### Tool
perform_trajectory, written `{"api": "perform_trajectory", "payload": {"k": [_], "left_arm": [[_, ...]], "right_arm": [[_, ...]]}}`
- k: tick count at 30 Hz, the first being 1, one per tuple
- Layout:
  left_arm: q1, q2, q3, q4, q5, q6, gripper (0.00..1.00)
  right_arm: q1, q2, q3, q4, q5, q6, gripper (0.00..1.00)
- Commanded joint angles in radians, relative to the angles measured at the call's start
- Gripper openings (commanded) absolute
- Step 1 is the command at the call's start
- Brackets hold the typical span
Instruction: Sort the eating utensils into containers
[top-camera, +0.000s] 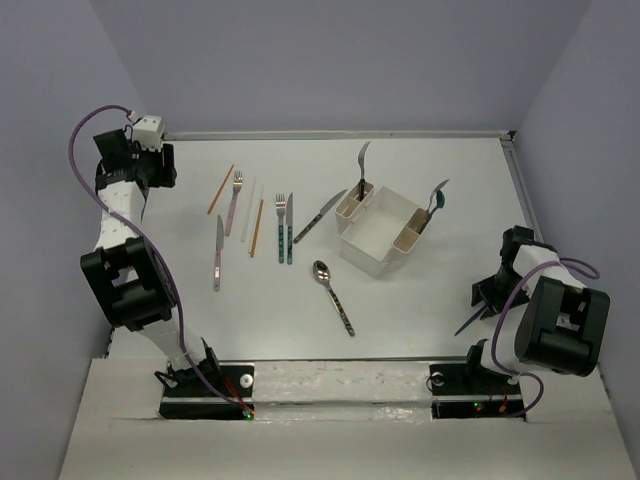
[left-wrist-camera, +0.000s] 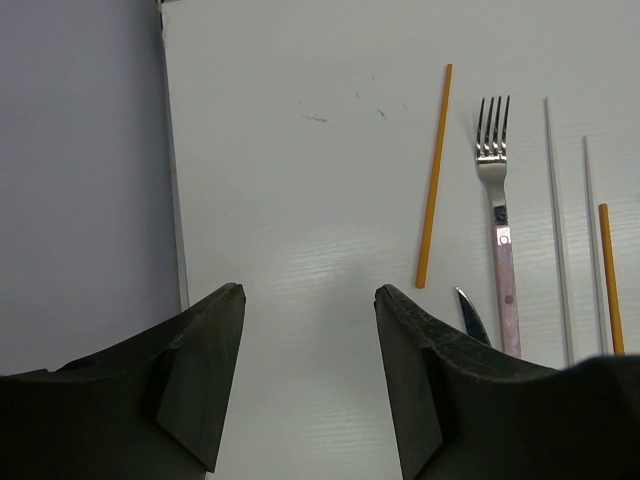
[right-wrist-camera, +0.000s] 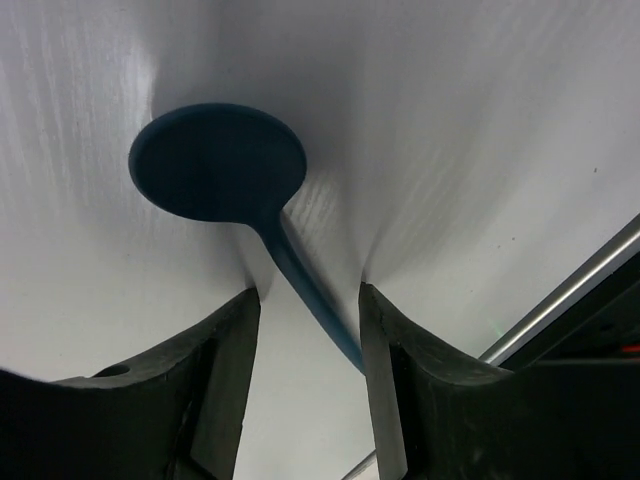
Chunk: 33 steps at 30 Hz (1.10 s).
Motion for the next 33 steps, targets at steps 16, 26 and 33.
{"api": "perform_trajectory", "payload": {"k": [16,26,33], "left_arm": [[0.084,-0.09,0.09,-0.012,-0.008,-0.007,0.67],[0.081,-0.146,0.105,-0.13,-0.014,-0.012,0.67],[0.076,-0.195,0.044,-0.213,-0.135,0.011,0.66]], "right_arm": [[0.001,-0.074,0.195,0.228,0.034,-0.269,0.0],[0.131,-0.296,0.644,0.55,0.011,-0.673,0.0],[0.452,-0.387,0.565,0.788,0.017,-0.823,0.0]]}}
